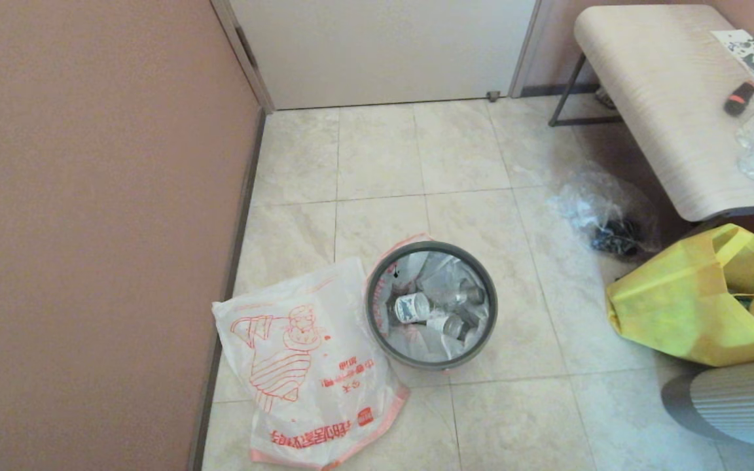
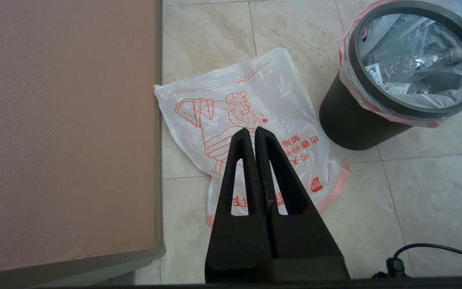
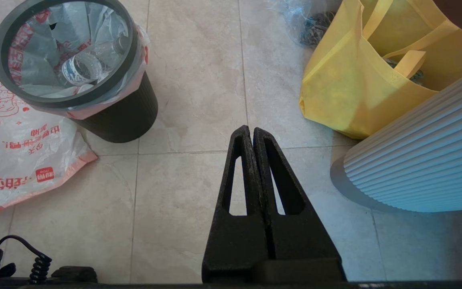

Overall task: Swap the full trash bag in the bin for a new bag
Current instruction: Place the trash can ring on the floor

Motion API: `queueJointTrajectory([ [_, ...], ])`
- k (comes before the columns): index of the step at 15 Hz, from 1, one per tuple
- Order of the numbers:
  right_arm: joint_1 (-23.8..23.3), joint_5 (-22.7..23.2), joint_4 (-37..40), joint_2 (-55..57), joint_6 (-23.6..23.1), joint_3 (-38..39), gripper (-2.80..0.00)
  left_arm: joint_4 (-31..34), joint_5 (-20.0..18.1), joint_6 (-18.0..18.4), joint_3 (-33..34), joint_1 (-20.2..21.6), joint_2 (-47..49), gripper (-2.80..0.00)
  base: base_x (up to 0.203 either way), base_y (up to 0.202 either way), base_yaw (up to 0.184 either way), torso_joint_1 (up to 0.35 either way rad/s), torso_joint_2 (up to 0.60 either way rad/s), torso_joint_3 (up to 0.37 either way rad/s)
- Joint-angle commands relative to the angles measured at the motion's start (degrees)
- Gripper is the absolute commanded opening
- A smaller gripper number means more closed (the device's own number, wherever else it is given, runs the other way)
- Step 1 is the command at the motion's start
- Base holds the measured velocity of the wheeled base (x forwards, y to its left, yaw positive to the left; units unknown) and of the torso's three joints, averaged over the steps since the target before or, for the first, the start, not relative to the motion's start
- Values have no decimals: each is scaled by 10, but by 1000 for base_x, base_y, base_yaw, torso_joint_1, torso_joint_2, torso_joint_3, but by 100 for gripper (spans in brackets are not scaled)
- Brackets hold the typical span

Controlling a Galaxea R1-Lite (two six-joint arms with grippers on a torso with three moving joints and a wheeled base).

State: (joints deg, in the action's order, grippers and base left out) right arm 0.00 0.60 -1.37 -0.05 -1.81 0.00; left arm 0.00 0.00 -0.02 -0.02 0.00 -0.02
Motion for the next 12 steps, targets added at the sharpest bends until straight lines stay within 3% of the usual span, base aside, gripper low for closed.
queueJointTrajectory([
  [1,1,0,0,0,0,6,-280,0,0,-1,0,0,0,-280,0,0,0,0,0,0],
  [9,0,0,5,22,-6,5,-280,0,0,-1,-1,0,0,-280,0,0,0,0,0,0],
  [12,-2,3,10,43,-51,-17,-280,0,0,0,0,0,0,-280,0,0,0,0,0,0],
])
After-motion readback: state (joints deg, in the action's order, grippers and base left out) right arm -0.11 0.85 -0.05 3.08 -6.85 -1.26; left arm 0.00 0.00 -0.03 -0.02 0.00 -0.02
